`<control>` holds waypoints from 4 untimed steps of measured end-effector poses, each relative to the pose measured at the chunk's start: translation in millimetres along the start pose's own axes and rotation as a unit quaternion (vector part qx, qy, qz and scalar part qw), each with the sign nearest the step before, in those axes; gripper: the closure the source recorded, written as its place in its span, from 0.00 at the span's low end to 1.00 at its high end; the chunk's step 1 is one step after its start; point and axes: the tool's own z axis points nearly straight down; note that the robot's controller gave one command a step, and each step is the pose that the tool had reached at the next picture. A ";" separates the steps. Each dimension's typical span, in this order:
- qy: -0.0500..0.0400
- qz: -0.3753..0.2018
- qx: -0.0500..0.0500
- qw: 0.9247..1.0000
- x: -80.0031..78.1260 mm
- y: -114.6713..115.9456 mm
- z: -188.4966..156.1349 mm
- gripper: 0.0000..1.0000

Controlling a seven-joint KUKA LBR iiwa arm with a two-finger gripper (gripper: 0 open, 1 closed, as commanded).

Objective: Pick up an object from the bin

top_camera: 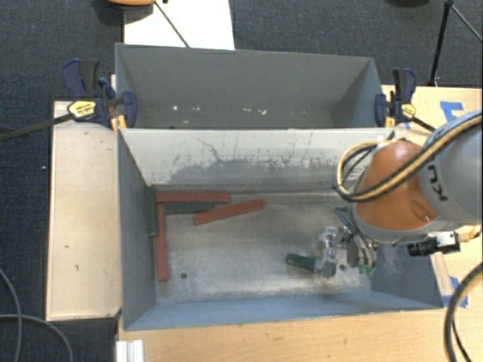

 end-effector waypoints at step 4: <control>0.001 0.111 0.000 0.994 30.8 32.8 -7.1 1.00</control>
Offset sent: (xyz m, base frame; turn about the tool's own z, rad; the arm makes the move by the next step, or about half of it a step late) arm 0.0000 0.0000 0.0000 0.0000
